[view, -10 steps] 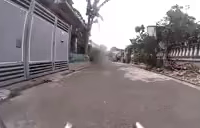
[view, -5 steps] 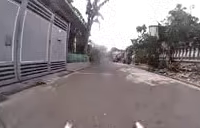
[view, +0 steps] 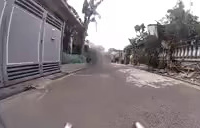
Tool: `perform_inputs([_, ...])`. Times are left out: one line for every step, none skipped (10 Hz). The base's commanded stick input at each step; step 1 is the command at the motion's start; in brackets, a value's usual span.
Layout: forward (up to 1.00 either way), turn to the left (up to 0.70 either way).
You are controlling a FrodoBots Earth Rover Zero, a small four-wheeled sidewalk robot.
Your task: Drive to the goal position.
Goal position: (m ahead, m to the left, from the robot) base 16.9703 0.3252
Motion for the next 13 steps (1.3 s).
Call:
perform_inputs([0.7,0.0])
perform_inputs([0.7,0.0])
perform_inputs([0.7,0.0])
perform_inputs([0.7,0.0])
perform_inputs([0.7,0.0])
perform_inputs([0.7,0.0])
perform_inputs([0.7,0.0])
perform_inputs([0.7,0.0])
perform_inputs([0.7,0.0])
perform_inputs([0.7,0.0])
perform_inputs([0.7,0.0])
perform_inputs([0.7,0.0])
perform_inputs([0.7,0.0])
